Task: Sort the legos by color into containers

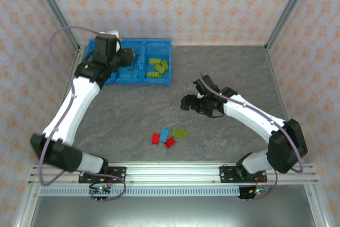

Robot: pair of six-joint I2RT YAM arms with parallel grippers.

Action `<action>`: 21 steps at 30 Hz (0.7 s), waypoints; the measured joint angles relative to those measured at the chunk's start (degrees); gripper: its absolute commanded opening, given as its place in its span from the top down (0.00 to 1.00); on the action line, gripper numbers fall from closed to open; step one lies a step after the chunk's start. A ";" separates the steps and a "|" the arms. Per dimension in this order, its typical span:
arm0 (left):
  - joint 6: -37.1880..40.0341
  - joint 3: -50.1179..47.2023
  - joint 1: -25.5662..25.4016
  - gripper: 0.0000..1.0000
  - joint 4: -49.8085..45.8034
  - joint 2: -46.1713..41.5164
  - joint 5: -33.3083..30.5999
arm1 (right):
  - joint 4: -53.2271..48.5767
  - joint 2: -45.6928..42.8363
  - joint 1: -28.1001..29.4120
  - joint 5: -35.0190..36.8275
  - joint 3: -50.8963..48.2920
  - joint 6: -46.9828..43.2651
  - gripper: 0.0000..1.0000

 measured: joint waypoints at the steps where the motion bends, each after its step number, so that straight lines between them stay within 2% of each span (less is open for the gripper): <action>1: 2.05 -2.38 -1.20 0.54 0.92 -3.58 0.96 | -0.57 0.83 1.25 0.11 0.00 1.01 0.10; 5: 10.73 -12.33 -2.64 0.53 3.89 -14.27 5.29 | -2.08 3.61 5.46 0.57 -0.07 5.46 0.03; 8: 17.70 -19.12 -2.73 0.48 5.09 -18.16 10.62 | -2.62 4.83 7.32 0.92 -0.17 8.07 0.01; 15: 34.47 -25.18 -6.27 0.15 2.14 -17.33 19.04 | -4.66 10.58 12.00 0.79 -0.15 12.11 0.01; 17: 37.44 -25.40 -6.34 0.10 1.95 -17.25 20.15 | -4.98 12.39 12.90 0.39 -0.13 12.33 0.01; 21: 42.53 -27.32 -6.34 0.07 1.99 -18.49 21.38 | -5.05 16.04 13.35 -0.92 0.28 12.28 0.00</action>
